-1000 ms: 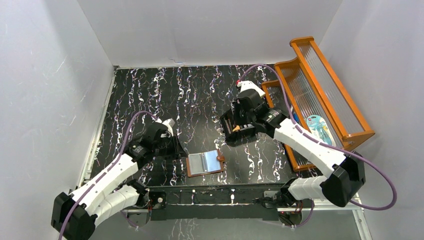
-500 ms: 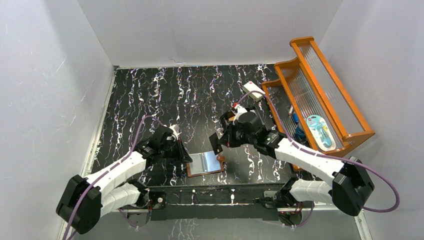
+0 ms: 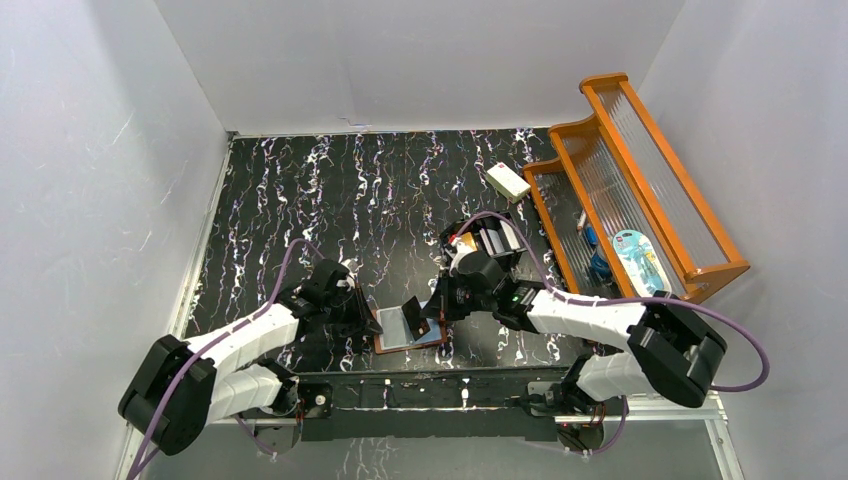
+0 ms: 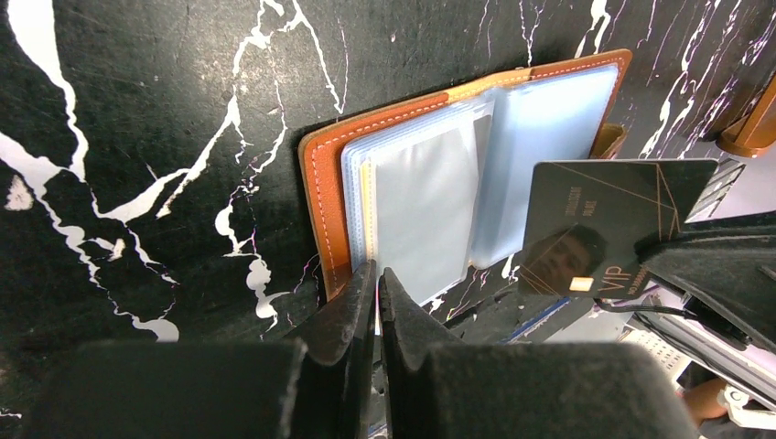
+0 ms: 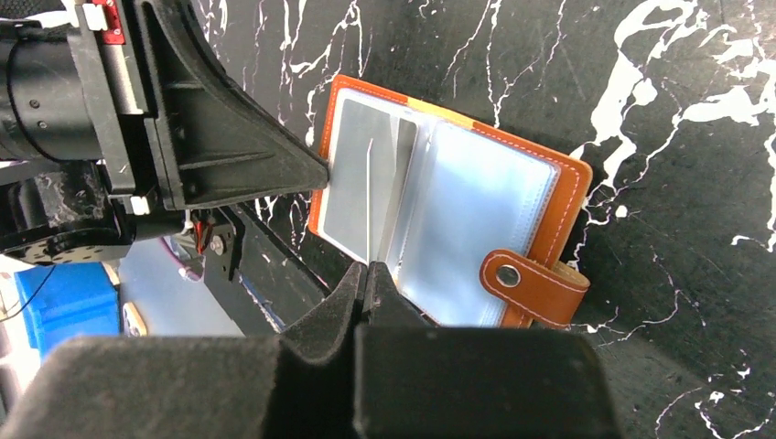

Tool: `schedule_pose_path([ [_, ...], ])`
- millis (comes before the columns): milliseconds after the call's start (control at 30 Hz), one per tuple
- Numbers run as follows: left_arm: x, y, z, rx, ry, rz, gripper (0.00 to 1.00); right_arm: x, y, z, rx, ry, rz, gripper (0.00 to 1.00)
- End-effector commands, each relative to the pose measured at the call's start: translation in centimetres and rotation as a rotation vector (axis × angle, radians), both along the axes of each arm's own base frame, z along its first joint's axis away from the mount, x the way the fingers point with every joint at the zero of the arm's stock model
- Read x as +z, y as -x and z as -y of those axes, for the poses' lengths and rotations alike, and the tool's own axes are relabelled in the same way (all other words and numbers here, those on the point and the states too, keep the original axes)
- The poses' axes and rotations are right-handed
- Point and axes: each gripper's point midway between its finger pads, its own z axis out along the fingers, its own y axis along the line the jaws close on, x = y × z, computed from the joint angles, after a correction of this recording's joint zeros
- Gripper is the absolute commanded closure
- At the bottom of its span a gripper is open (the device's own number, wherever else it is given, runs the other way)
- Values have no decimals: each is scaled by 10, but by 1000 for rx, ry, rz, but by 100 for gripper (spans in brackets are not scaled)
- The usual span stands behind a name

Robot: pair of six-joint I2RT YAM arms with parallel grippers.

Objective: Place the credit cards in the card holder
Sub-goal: Insert the credit card into the card holder.

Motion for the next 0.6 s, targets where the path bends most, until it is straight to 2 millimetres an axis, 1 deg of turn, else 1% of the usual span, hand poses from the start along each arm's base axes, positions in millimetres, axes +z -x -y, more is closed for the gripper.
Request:
schedule_pose_path([
  [0, -7, 2, -6, 13, -29, -16, 95, 10, -7, -10, -14, -59, 34, 100],
  [233, -11, 6, -8, 10, -37, -30, 94, -3, -2, -13, -5, -51, -11, 100],
  [567, -15, 9, -11, 18, -48, -40, 94, -20, -2, -9, -9, -1, -24, 100],
])
